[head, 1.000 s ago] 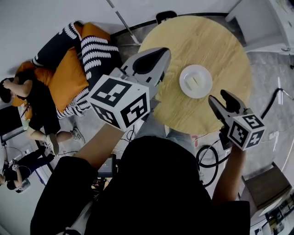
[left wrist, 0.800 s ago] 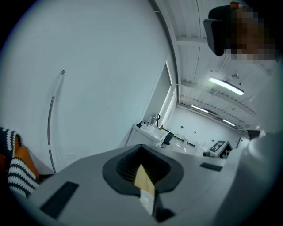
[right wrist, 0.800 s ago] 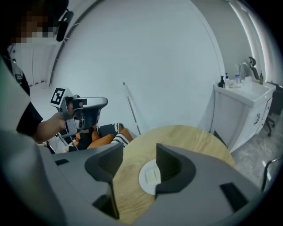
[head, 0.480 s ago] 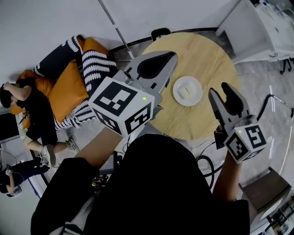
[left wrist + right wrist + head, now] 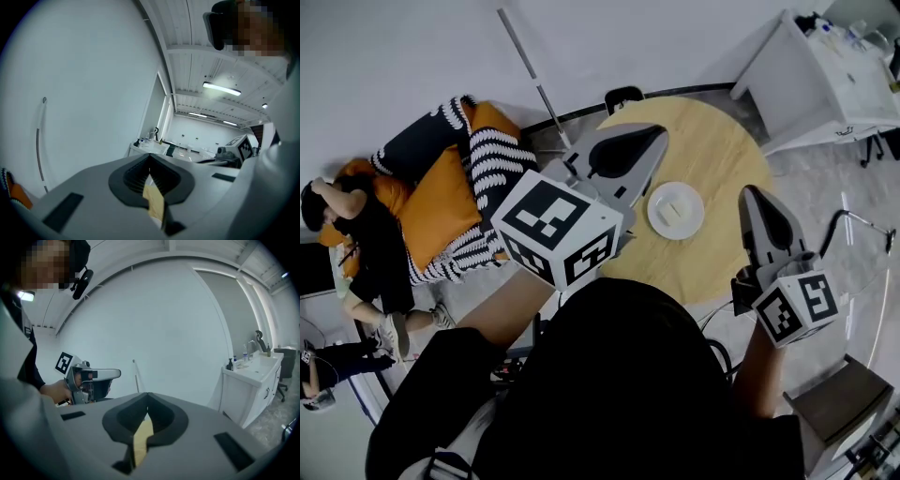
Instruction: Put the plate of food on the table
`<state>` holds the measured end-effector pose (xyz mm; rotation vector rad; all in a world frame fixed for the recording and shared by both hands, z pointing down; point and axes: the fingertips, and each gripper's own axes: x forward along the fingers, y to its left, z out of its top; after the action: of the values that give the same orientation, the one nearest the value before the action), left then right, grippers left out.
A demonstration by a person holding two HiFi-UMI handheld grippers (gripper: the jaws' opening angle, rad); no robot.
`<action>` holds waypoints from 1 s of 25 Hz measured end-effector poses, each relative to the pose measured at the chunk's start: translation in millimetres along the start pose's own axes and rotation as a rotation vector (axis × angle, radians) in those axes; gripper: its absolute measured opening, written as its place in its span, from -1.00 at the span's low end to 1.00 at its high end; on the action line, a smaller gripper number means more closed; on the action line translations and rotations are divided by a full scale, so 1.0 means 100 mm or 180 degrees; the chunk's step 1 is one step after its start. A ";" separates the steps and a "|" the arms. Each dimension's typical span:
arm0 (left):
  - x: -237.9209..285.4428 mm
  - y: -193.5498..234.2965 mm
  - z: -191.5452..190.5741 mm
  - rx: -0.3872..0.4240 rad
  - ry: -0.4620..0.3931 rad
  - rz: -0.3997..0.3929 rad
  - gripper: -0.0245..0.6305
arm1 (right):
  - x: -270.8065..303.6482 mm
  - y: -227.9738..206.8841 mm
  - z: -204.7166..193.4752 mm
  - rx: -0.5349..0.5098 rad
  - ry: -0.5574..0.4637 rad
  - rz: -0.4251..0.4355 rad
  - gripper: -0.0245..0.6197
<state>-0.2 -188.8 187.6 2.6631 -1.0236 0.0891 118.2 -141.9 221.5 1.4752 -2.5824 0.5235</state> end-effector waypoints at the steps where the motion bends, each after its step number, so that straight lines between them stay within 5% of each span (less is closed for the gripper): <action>1: 0.00 -0.01 0.02 0.0011 -0.0010 -0.0004 -0.91 | 0.00 0.01 0.01 0.0010 -0.0010 0.0013 -0.90; 25: 0.01 -0.10 0.22 0.0019 -0.0056 -0.0093 -0.91 | -0.04 0.05 0.18 -0.0065 -0.0150 -0.0057 -0.90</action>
<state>6.2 -189.0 164.8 2.6878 -0.9910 0.0627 116.8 -142.9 202.5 1.5209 -2.5991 0.4646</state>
